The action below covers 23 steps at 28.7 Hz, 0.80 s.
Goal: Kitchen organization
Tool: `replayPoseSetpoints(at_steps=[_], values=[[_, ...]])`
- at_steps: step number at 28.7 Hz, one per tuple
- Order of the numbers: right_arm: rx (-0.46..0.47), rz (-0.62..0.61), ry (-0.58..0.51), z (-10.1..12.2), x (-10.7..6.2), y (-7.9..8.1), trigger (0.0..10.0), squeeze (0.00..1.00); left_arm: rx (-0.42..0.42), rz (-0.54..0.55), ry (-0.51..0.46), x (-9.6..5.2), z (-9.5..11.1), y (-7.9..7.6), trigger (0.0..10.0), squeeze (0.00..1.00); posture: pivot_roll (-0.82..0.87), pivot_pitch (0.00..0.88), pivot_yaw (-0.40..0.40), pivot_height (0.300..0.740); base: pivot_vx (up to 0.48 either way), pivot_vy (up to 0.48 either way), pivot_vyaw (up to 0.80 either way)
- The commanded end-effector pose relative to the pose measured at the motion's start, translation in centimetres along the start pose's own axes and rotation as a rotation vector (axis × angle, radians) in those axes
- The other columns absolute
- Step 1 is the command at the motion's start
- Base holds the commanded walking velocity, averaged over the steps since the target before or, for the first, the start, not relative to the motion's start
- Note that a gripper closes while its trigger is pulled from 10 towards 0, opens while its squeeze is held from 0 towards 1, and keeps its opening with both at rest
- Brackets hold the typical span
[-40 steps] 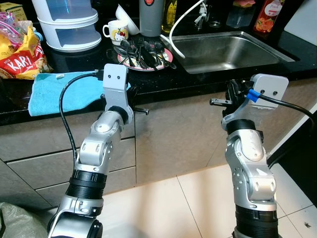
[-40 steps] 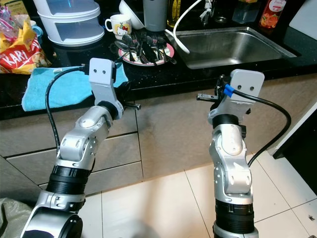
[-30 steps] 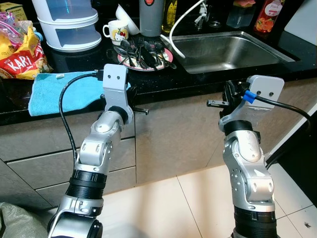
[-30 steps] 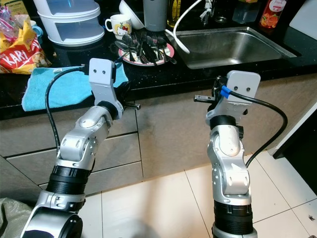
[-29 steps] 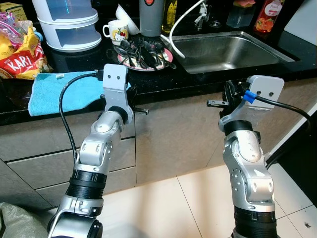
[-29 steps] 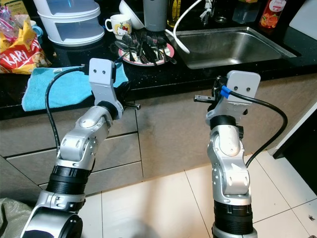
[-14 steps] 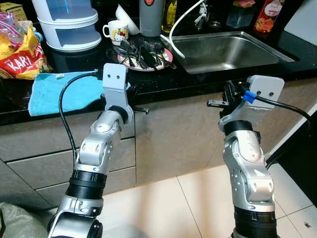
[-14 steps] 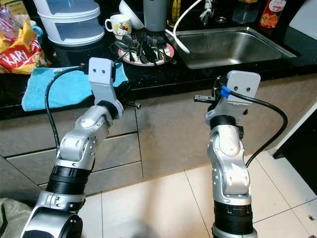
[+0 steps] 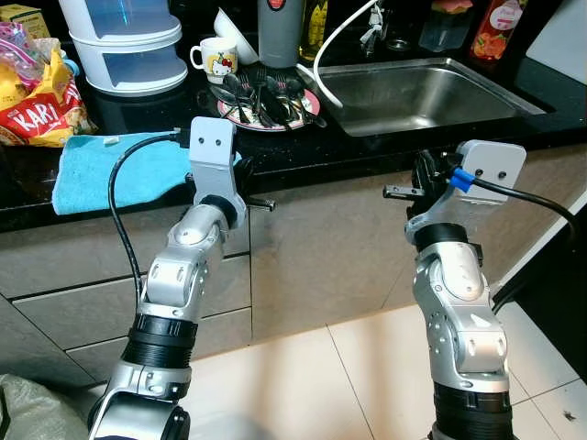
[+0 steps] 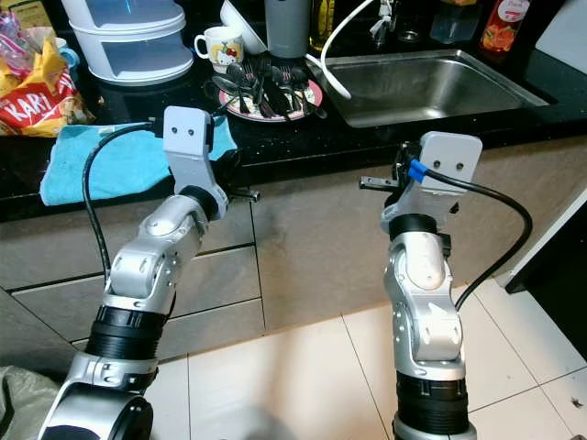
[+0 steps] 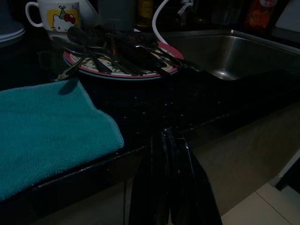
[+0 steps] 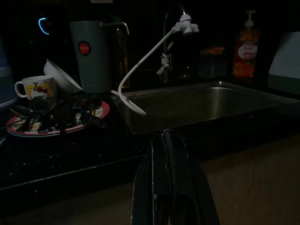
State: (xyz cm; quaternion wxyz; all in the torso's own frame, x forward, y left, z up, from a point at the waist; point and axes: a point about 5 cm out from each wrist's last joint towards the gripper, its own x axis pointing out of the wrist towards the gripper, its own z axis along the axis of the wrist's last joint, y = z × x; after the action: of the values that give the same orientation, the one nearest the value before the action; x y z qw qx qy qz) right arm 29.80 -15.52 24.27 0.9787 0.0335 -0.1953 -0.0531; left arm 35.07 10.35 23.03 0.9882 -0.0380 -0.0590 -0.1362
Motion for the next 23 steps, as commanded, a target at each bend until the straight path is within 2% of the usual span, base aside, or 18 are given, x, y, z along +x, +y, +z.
replayPoseSetpoints(at_steps=[1, 23], values=[[-0.006, -0.008, 0.017, -0.40, -0.19, -0.20, 10.0, 0.00, -0.004, 0.009, 0.018, -0.04, -0.40, 0.12, 10.0, 0.00, 0.03, 0.059, 0.016, 0.740, 0.000, 0.000, 0.00], [0.003, 0.008, 0.014, -0.55, -0.17, 0.36, 10.0, 0.00, 0.007, -0.001, 0.009, 0.19, -0.17, 0.10, 10.0, 0.00, 0.03, 0.030, 0.024, 0.740, 0.000, 0.000, 0.00]])
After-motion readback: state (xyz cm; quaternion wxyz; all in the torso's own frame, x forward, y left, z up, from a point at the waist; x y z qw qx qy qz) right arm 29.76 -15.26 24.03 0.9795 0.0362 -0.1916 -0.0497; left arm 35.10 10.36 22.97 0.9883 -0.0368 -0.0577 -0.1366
